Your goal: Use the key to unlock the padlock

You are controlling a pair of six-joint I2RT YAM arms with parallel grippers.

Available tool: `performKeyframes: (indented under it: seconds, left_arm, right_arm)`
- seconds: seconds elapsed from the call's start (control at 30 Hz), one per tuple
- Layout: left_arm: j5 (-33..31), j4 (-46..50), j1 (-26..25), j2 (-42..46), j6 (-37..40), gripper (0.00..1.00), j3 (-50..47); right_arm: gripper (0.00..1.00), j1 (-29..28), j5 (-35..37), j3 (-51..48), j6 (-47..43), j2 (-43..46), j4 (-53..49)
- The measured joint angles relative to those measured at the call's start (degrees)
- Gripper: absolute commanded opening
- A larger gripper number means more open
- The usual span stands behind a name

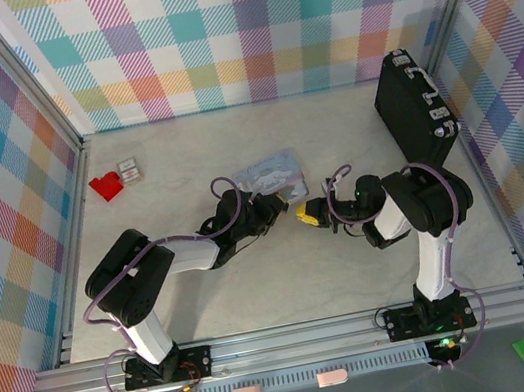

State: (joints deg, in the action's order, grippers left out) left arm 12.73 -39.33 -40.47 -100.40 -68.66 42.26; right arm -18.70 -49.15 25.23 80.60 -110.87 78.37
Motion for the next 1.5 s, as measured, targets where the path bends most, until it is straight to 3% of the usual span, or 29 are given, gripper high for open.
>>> performKeyframes:
  seconds: [1.5]
  left_arm:
    - [-3.63,1.88,0.0,-0.15,-0.74,0.0,1.84]
  right_arm:
    - [0.0,-0.81,1.33,3.08,-0.59,0.26,-3.58]
